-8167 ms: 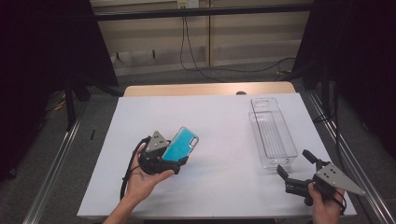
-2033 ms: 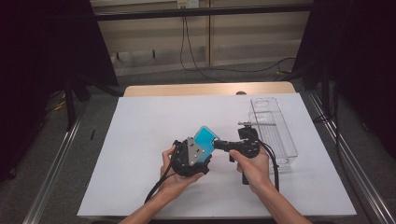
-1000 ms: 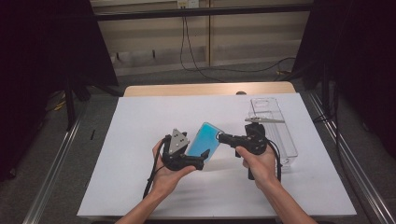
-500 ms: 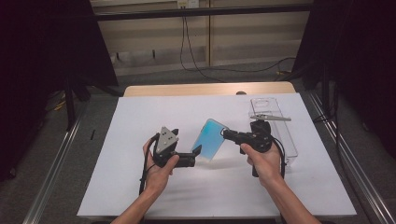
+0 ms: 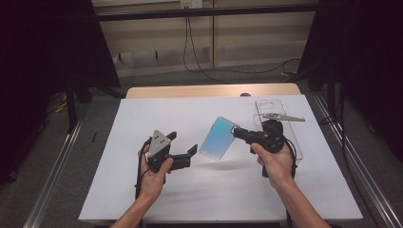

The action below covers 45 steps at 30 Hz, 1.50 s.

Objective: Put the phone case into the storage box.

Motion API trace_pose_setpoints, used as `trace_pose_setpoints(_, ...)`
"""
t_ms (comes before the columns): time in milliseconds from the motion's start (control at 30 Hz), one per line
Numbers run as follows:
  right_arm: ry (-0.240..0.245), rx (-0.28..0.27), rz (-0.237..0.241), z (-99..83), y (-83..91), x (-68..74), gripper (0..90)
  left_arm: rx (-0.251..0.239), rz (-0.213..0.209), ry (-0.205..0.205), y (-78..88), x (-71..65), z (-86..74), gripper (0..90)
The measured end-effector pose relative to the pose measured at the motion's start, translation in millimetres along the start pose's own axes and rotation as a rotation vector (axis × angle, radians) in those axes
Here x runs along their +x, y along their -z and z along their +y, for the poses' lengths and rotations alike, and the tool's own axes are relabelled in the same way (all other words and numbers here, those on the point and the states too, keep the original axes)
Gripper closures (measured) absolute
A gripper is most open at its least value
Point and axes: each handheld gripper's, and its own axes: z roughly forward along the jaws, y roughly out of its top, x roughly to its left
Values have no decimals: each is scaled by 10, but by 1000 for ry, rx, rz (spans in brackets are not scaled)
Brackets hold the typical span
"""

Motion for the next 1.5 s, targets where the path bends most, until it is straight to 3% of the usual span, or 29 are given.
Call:
trace_pose_setpoints(200,17,-6,-12,11,34,-24,832,-25,11,-21,138,67,-43,128)
trace_pose_setpoints(400,39,-9,-45,20,80,-50,832,-30,24,-9,257,125,-122,127)
trace_pose_setpoints(567,44,-19,-70,33,130,-102,833,-43,61,-48,438,158,-155,126)
trace_pose_setpoints(633,45,-22,-75,38,148,-112,833,-62,94,-37,515,194,-207,99)
trace_pose_setpoints(833,63,-34,-98,52,183,-160,834,-64,122,-22,663,337,-312,77)
trace_pose_setpoints(933,59,-33,-105,62,196,-183,834,-79,107,43,729,415,-385,57)
trace_pose_setpoints(1133,69,-55,-120,90,241,-225,835,-85,108,24,854,479,-460,44)
trace_pose_setpoints(1267,81,-71,-124,122,286,-227,836,-105,132,74,946,584,-561,26)
trace_pose_setpoints(1367,87,-80,-126,145,310,-227,837,-108,150,63,977,615,-581,28)
trace_pose_setpoints(1500,86,-92,-130,168,335,-247,838,-120,143,49,980,603,-578,27)
